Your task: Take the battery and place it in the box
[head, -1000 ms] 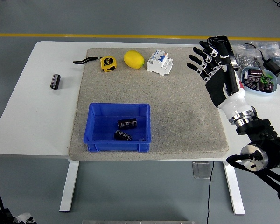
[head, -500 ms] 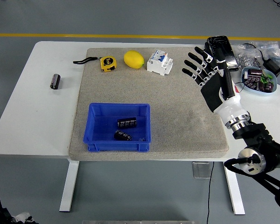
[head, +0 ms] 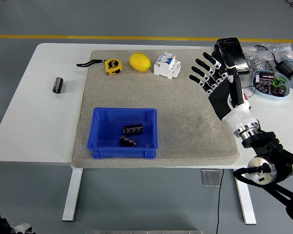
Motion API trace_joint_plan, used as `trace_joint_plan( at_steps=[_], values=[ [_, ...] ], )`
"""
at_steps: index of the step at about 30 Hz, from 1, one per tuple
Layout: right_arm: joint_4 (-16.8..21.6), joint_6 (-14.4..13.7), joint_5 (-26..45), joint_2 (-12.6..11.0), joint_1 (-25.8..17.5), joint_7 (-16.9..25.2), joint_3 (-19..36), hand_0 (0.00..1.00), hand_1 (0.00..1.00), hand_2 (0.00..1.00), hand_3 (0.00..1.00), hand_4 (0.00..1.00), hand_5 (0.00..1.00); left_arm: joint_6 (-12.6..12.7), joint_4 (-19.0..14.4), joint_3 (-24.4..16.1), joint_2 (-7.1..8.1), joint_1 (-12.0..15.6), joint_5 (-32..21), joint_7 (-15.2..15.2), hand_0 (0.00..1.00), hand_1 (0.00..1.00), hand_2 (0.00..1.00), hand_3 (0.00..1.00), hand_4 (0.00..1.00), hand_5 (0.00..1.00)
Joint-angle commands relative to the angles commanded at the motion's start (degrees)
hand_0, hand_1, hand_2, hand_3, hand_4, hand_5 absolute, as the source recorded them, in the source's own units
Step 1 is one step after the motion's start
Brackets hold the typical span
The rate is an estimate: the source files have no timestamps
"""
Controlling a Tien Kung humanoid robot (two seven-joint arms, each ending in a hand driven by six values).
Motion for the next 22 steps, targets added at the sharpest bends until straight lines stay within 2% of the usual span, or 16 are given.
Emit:
trace_joint_plan(
  at_steps=[10,22],
  values=[
    [0.0,0.2,0.4,-0.1,0.1,0.0,0.6,0.826,0.804,0.824,0.848,0.998,0.923,0.1,0.1,0.2,-0.14,-0.2,-0.4,0.1,0.750,0.739,0.783,0.641,0.667,0.538],
    [0.1,0.1,0.6,-0.1,0.3,-0.1,0.2,0.827,0.805,0.824,0.846,0.998,0.929,-0.1,0.3,-1.8,-0.89,0.3,2.8,1.1,0.753,0.741,0.792,0.640,0.668,0.538]
  ],
)
